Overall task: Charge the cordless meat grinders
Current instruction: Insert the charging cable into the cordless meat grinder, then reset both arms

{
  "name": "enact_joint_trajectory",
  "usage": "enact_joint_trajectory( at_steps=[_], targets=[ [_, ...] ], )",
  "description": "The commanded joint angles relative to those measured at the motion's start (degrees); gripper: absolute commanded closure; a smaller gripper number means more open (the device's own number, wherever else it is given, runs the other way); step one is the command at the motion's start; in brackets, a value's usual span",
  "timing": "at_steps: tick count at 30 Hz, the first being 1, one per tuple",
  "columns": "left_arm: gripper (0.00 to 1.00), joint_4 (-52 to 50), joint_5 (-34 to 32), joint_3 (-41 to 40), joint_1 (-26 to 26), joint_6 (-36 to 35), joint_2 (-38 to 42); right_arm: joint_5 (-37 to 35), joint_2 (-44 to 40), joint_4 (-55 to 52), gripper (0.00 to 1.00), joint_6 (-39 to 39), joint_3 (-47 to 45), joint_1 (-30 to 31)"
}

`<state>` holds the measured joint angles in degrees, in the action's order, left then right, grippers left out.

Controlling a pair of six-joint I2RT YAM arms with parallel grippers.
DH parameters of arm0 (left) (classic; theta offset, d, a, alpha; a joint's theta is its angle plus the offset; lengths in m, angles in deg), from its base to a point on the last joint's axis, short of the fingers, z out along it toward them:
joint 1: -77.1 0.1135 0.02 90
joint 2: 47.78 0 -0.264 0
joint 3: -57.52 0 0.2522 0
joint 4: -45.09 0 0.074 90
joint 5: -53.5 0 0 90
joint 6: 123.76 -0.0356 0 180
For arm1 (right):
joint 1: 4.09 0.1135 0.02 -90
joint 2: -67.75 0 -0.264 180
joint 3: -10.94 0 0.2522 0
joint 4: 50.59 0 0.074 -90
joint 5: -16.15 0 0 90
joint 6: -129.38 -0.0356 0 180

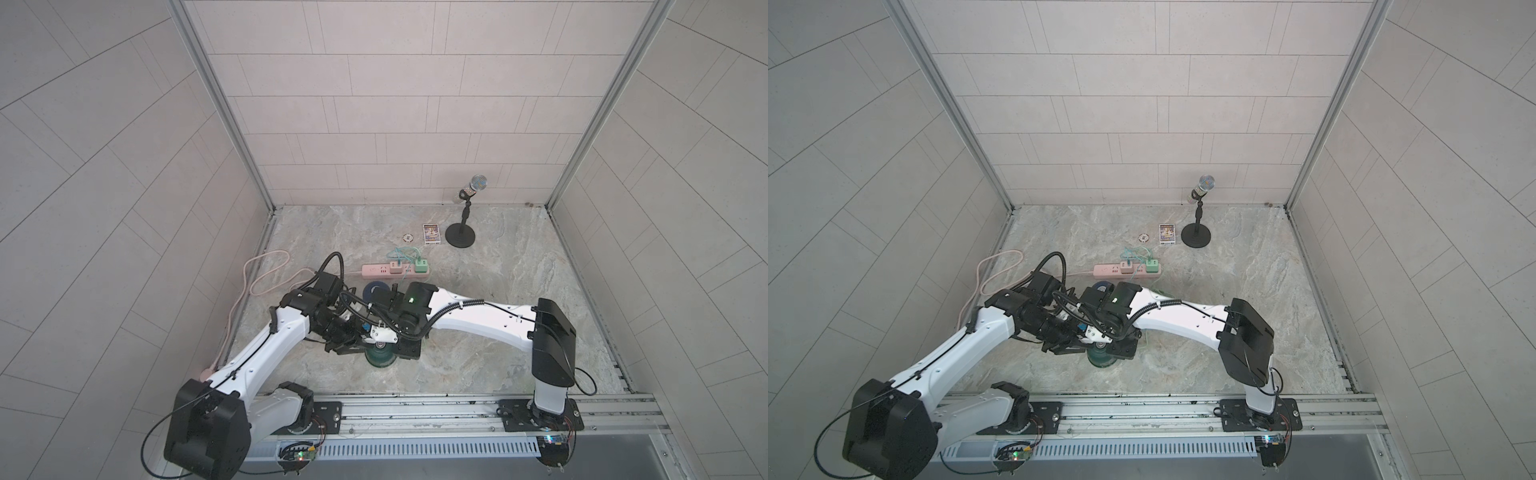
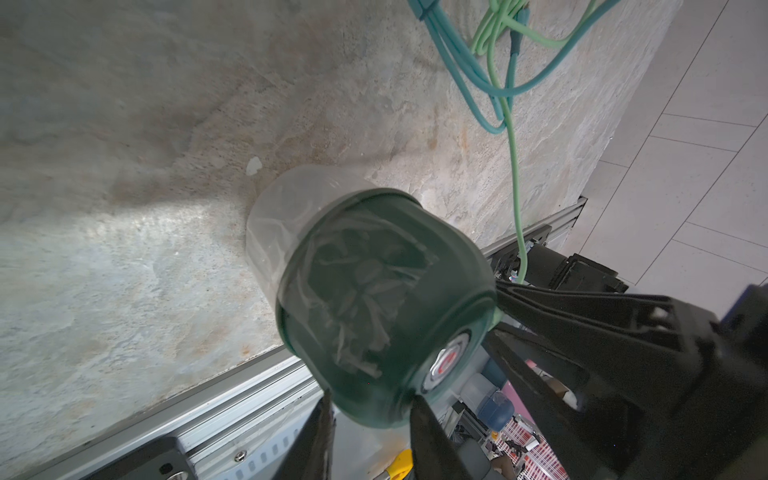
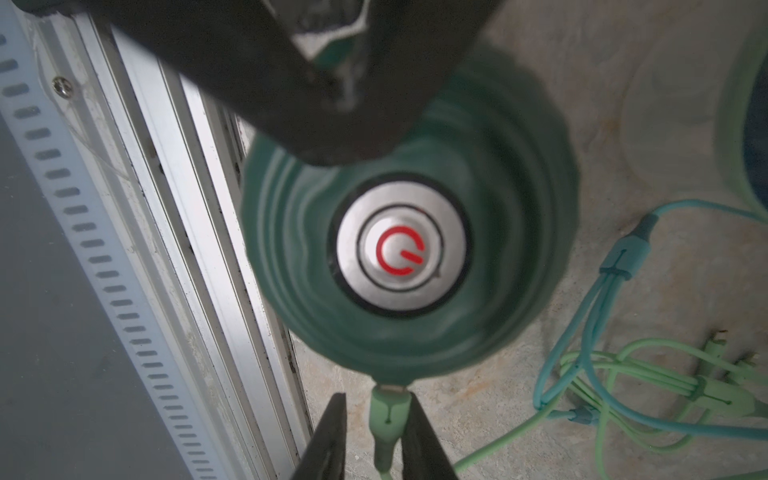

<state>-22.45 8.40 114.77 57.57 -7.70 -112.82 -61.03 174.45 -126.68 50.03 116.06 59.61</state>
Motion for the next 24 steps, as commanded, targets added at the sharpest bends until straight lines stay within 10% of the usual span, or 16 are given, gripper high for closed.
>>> enact_joint_trajectory(
  at_steps=[1,14,24],
  targets=[
    [0.65,1.5,-1.2,1.5,-1.1,0.0,0.0,3.7,-5.0,11.6,0.70,2.1,1.6,1.3],
    [0.47,-5.7,-3.7,10.9,6.5,-5.8,-1.0,1.5,-16.3,13.4,0.44,-2.0,-4.5,-8.2],
    [0.40,-0.5,-12.6,14.7,18.5,-7.5,-3.6,-12.7,-27.2,27.0,0.35,-15.0,-17.3,-22.8]
  ],
)
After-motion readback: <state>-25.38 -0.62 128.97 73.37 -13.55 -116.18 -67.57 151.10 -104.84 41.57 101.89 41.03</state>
